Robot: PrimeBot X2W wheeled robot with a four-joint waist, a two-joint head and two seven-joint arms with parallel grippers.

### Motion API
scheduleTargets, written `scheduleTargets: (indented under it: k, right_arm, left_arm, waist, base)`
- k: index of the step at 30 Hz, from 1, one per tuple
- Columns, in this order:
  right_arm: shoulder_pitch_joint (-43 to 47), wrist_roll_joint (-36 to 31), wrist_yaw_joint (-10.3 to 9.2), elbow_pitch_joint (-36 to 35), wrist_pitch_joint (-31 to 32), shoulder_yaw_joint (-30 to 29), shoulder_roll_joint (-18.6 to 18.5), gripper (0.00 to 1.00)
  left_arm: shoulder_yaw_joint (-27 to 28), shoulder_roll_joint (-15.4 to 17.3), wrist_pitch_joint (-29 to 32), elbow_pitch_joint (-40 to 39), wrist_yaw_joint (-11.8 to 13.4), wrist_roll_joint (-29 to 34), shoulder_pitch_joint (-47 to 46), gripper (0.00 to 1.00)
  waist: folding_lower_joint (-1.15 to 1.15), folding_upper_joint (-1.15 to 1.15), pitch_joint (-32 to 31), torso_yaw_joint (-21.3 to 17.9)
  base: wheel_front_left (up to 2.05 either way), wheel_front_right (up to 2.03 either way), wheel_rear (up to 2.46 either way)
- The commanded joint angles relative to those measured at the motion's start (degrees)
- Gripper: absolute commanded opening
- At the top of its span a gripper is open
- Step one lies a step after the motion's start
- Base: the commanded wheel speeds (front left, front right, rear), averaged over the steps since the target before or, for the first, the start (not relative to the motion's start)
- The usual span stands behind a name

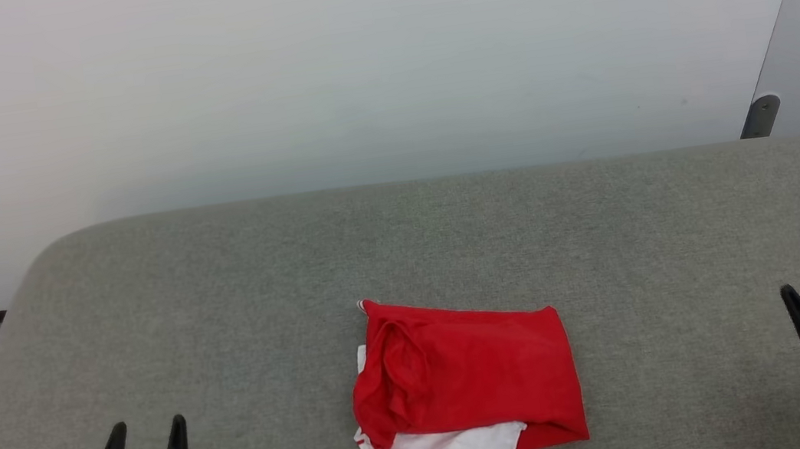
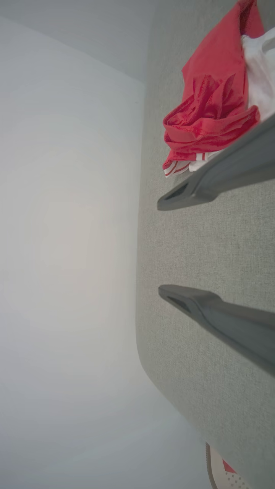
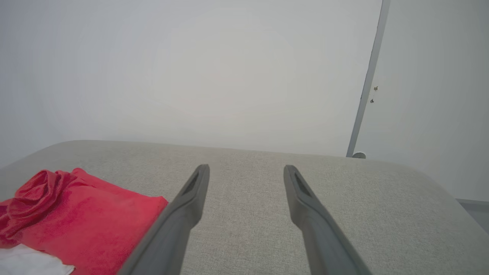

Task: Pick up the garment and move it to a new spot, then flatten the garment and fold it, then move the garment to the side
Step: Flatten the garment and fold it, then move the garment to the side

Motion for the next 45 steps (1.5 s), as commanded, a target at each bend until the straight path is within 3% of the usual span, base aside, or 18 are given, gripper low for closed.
scheduleTargets:
  k: [1, 9, 21, 36, 45]
  right_arm:
    - [0.8, -0.5, -0.02, -0.2, -0.4, -0.6, 0.2, 1.0]
    - [4.6, -3.0, -0.02, -2.6, -0.8, -4.8, 2.6, 1.0]
    - [5.7, -5.0, -0.02, -4.4, 1.4, -5.2, 4.3, 1.0]
    - [-0.2, -2.3, -0.02, -3.5, 8.3, 3.1, 3.5, 1.0]
    - [-3.2, -0.3, -0.02, 0.7, 17.3, 7.4, 2.3, 1.0]
  left_arm:
    - [0.2, 0.1, -0.2, 0.0, -0.1, 0.6, 0.3, 1.0]
    - [0.9, -0.1, -0.2, 0.0, -0.1, 0.8, 0.7, 1.0]
    - [0.5, -0.5, -0.2, 0.5, -0.1, 1.1, -0.3, 1.0]
    - [2.4, -2.6, -0.2, 3.8, 0.0, 2.9, -2.5, 1.0]
    - [0.9, -3.9, -0.2, 5.0, -0.1, 3.3, -4.0, 1.0]
  waist:
    - [0.0, 0.0, -0.1, 0.1]
    - [0.0, 0.0, 0.0, 0.1]
    - [0.0, 0.0, 0.3, 1.0]
    - [0.0, 0.0, 1.8, 11.0]
    - [0.0, 0.0, 3.7, 16.4]
  base:
    - [0.0, 0.0, 0.0]
    - [0.0, 0.0, 0.0]
    - [0.0, 0.0, 0.0]
    - [0.0, 0.0, 0.0]
    - [0.0, 0.0, 0.0]
